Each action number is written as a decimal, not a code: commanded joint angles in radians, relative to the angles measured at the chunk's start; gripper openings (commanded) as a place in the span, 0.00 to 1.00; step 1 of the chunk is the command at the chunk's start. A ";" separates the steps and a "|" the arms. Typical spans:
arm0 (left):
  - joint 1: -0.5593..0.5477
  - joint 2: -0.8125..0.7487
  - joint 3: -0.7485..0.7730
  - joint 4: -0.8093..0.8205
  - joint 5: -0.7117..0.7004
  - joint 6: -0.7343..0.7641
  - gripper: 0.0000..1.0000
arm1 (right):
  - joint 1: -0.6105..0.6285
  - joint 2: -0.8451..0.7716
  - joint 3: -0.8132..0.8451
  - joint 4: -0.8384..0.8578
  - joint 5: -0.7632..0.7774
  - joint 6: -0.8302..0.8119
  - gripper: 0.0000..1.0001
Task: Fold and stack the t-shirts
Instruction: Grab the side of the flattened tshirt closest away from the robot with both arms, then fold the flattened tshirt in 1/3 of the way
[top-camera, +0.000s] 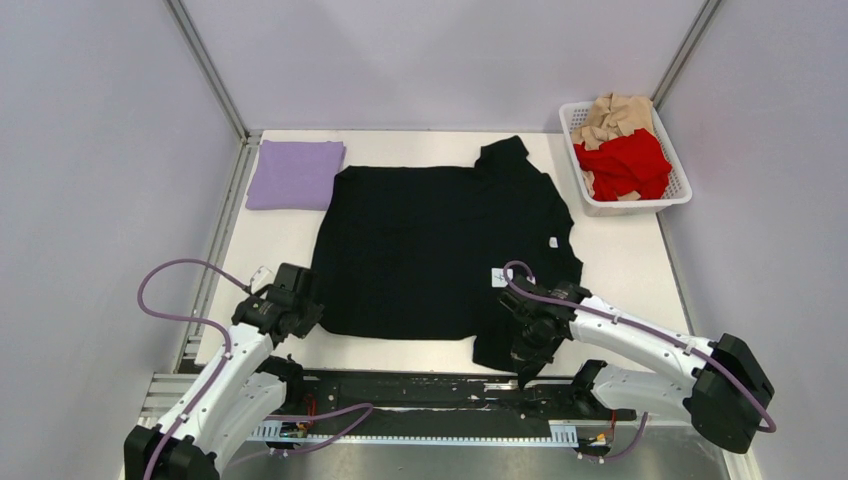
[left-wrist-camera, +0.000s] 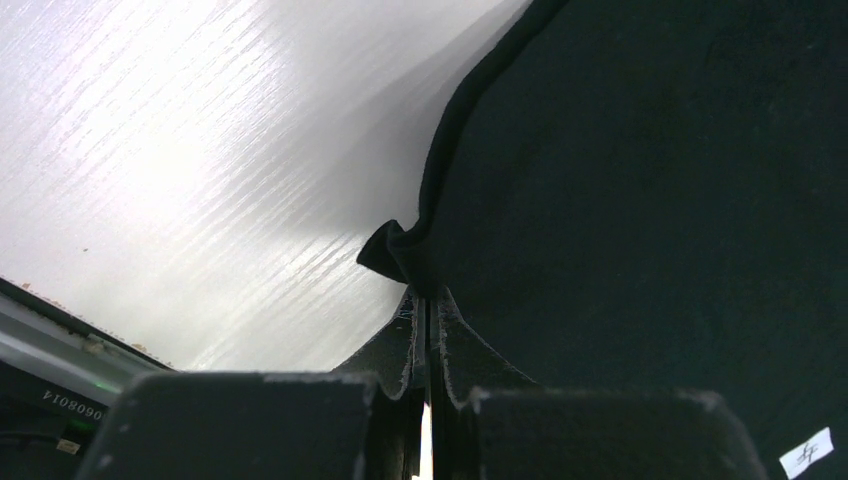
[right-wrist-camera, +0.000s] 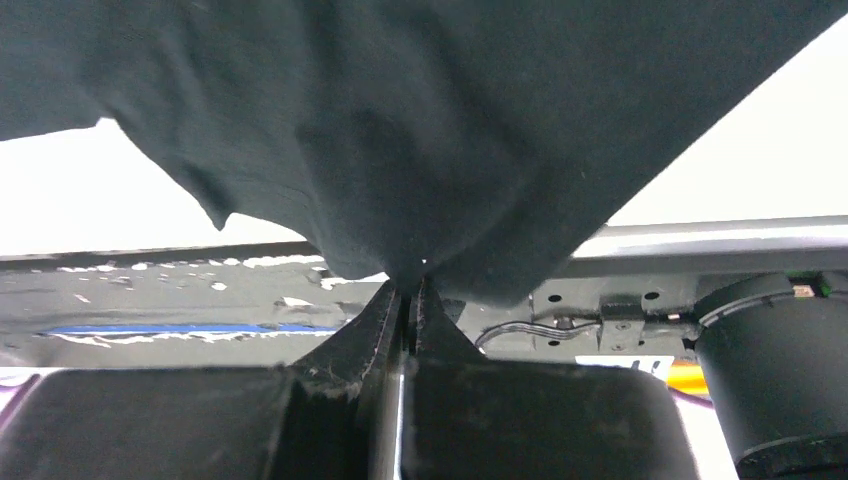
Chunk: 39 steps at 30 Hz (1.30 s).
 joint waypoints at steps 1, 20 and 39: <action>-0.001 0.023 0.054 0.065 -0.004 0.003 0.00 | -0.054 -0.006 0.106 0.060 0.098 -0.067 0.00; 0.013 0.346 0.281 0.249 -0.068 0.046 0.00 | -0.412 0.152 0.384 0.307 0.181 -0.408 0.00; 0.100 0.563 0.408 0.370 -0.049 0.126 0.00 | -0.561 0.329 0.509 0.522 0.095 -0.640 0.00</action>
